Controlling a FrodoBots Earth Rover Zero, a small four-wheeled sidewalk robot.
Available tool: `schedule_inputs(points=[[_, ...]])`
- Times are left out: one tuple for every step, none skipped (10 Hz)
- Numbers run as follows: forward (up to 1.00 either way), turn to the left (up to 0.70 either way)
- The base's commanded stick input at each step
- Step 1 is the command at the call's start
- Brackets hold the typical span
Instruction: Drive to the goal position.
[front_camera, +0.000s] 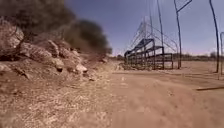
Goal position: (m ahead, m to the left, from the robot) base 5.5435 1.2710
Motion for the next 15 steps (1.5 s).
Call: schedule_inputs(points=[[1.0,0.0],[1.0,0.0],[1.0,0.0],[1.0,0.0],[1.0,0.0],[1.0,0.0],[1.0,0.0],[1.0,0.0],[1.0,0.0],[1.0,0.0],[1.0,0.0],[1.0,0.0],[1.0,0.0],[1.0,0.0],[1.0,0.0]])
